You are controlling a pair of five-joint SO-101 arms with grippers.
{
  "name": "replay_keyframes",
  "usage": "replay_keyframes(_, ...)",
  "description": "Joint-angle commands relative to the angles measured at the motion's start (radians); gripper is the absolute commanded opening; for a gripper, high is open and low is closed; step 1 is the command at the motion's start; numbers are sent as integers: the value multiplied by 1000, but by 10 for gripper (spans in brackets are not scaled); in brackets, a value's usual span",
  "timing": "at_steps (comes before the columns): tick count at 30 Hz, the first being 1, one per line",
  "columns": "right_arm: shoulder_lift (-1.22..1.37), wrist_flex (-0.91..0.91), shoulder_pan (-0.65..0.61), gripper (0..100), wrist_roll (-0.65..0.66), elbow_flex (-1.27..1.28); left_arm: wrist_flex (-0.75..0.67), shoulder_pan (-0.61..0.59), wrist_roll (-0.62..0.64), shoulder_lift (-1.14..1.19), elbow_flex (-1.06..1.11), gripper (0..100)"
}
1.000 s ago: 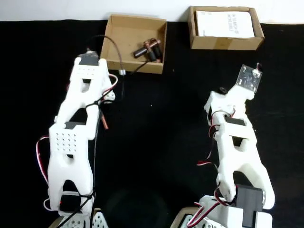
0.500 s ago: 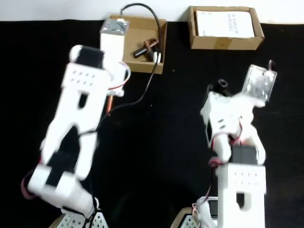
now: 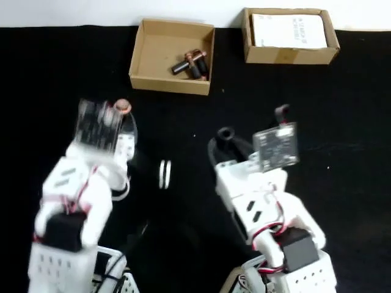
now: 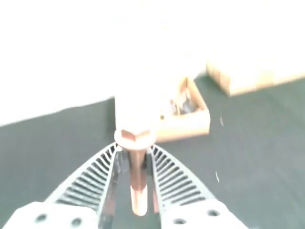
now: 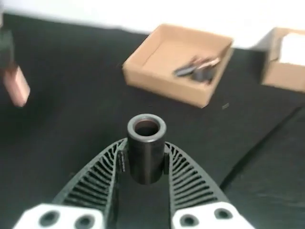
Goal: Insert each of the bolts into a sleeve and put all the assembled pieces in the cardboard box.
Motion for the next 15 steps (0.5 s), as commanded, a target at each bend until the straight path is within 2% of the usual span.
replay_keyframes(1, -19, -21, -104, 8, 11, 76, -104, -4, -25, -156, 94, 9)
replay_keyframes(4, -19, -148, -160, 8, 15, 209, -109, 2, -23, -128, 65, 9)
replay_keyframes(9, -19, -526, -199, 8, 17, 441, -104, 113, -8, 25, -111, 9)
replay_keyframes(12, -19, -739, -193, 8, 17, 553, -103, 173, 87, 134, -211, 9)
replay_keyframes(15, -19, -832, -193, 8, 17, 631, -103, 205, 186, 225, -262, 9)
